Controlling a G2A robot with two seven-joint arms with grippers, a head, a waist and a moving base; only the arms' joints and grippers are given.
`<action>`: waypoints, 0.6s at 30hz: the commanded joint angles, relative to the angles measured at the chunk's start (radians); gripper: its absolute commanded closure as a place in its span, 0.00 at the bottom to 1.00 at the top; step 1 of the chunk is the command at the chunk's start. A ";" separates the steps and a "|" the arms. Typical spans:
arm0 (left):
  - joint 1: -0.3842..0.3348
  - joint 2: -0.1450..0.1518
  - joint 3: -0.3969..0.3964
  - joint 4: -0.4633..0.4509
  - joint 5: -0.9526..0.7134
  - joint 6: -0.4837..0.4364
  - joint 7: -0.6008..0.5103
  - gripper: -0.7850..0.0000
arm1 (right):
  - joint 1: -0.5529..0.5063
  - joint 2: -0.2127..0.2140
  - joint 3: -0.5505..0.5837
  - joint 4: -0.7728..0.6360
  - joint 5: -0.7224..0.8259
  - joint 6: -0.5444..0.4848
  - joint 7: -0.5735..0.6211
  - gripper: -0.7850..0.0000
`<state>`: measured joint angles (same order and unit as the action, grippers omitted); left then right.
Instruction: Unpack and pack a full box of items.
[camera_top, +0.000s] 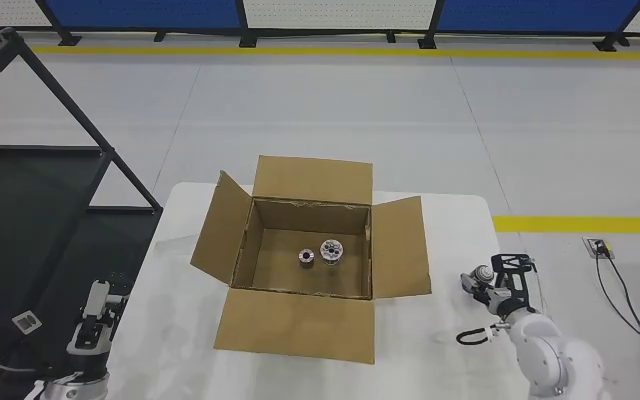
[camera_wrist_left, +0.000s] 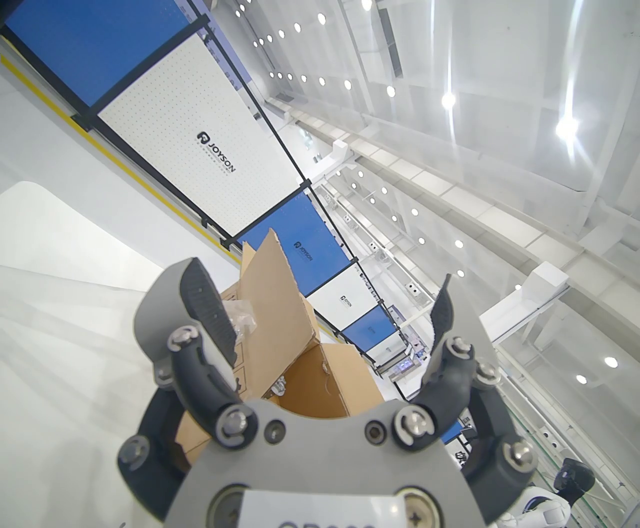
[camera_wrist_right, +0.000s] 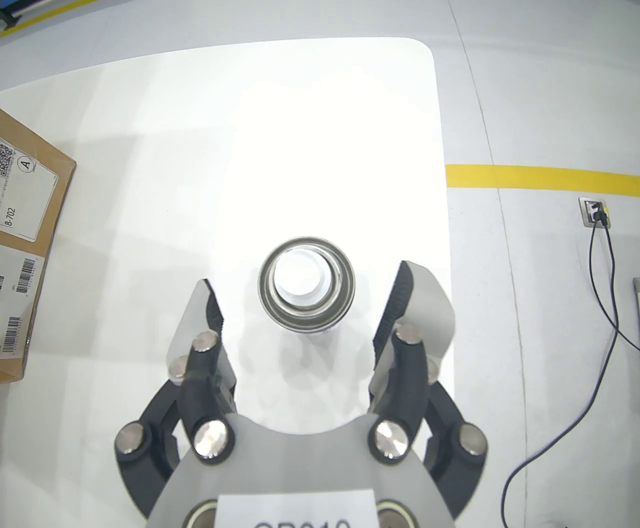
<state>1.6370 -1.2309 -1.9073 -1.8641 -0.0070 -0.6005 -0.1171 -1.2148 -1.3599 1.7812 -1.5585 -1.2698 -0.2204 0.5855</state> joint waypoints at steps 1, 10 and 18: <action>0.000 0.000 0.000 0.000 0.000 0.000 0.000 0.00 | 0.008 0.003 -0.004 0.009 -0.004 0.011 0.009 0.53; 0.000 0.000 0.000 0.000 0.000 0.000 0.000 0.00 | -0.004 0.010 -0.012 -0.040 0.025 0.030 -0.026 1.00; 0.000 0.000 0.000 0.000 0.000 0.000 0.000 0.00 | -0.098 0.007 -0.051 -0.318 0.017 0.104 -0.140 1.00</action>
<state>1.6370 -1.2309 -1.9073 -1.8641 -0.0070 -0.6005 -0.1171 -1.2940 -1.3517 1.7382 -1.8140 -1.2495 -0.1355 0.4699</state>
